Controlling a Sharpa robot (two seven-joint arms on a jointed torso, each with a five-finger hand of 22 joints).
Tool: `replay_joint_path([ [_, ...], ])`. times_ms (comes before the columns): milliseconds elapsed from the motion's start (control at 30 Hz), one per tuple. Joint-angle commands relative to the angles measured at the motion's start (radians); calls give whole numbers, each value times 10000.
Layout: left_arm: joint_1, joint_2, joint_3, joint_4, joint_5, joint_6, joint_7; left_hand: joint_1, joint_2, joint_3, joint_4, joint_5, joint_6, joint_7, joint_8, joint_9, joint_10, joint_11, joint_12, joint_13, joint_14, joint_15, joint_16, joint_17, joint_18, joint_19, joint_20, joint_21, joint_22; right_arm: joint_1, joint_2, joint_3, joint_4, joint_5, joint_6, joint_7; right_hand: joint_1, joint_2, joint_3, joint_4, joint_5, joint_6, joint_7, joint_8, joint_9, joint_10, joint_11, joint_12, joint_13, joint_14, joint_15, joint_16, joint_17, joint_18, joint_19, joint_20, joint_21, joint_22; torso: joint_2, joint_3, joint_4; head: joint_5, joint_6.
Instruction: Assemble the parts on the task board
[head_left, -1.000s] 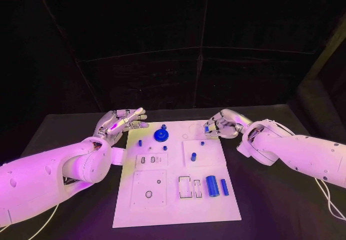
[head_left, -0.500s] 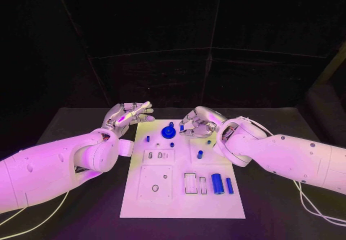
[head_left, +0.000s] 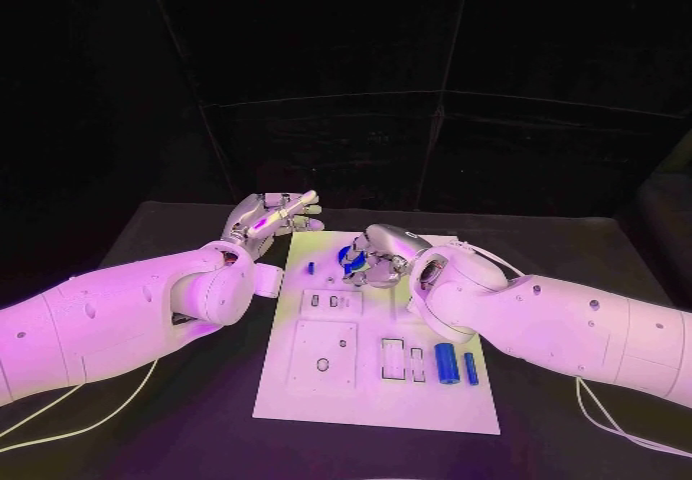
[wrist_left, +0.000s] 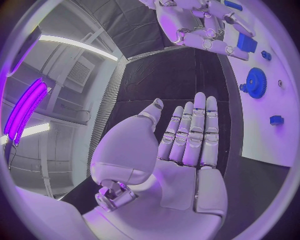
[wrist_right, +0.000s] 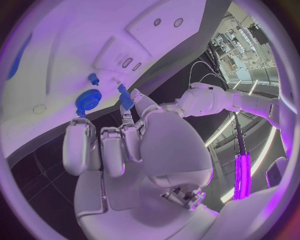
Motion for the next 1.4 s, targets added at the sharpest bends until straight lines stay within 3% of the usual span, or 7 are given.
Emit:
replay_joint_path([
  [33, 18, 21, 5, -12, 9, 144, 38, 53, 21, -7, -74, 27, 45, 4, -33, -6, 65, -18, -65, -6, 18, -2, -46, 13, 65, 71, -9, -44, -12, -101, 101, -7, -39, -611, 354, -388, -18, 49, 67, 6, 35, 92, -47, 32, 4, -47, -49, -39, 573, 789, -40, -30, 1387, -110, -10, -47, -5, -17, 6, 7, -3, 56, -42],
  [467, 18, 93, 5, -41, 9, 172, 21, 53, 21, -7, -74, 27, 45, 4, -33, -6, 65, -18, -65, -6, 18, -2, -46, 13, 65, 71, -9, -44, -12, -455, 537, -31, -316, -948, 405, -432, -21, 49, 85, -3, 52, 110, -52, 38, 7, -44, -50, -36, 580, 789, -39, -31, 1385, -112, -6, -46, -2, -7, 0, 16, 14, 163, -161],
  [833, 17, 82, 5, -29, 9, 179, 19, 51, 37, -1, -73, 26, 61, -4, -32, -4, 86, -24, -68, -5, 24, -5, -57, 28, 65, 76, -10, -49, -17, -532, 601, -206, -439, -1002, 569, -475, -27, 39, 89, -8, 57, 116, -53, 39, 8, -44, -50, -37, 580, 788, -39, -32, 1383, -110, -10, -46, -6, -16, 1, 16, 7, 179, -224],
  [1000, 17, 83, 5, -36, 9, 181, 14, 51, 37, -1, -73, 26, 61, -4, -32, -4, 86, -24, -68, -5, 24, -5, -57, 28, 65, 76, -10, -49, -17, -578, 629, -233, -513, -1008, 581, -470, -40, 25, 88, -11, 56, 117, -50, 37, 8, -58, -49, -55, 560, 783, -39, -42, 1359, -107, -18, -46, -15, -36, 2, 35, -4, 178, -214],
  [1133, 17, 83, 5, -41, 9, 184, 12, 51, 37, -1, -73, 26, 61, -4, -32, -4, 86, -24, -68, -5, 24, -5, -57, 28, 65, 76, -10, -49, -17, -619, 631, -241, -549, -1010, 558, -443, -45, 19, 88, -12, 56, 117, -50, 36, 8, -66, -48, -64, 549, 781, -38, -46, 1349, -107, -18, -46, -15, -35, 6, 13, 2, 166, -230],
  [1400, 17, 89, 4, -62, 9, 192, 10, 51, 37, -1, -73, 26, 61, -4, -32, -4, 86, -24, -68, -5, 24, -5, -57, 28, 65, 76, -10, -49, -17, -659, 582, -244, -548, -1012, 561, -427, -45, 19, 88, -12, 56, 117, -50, 36, 8, -66, -48, -64, 549, 781, -38, -46, 1349, -107, -18, -46, -15, -35, 6, 25, 3, 168, -257],
])
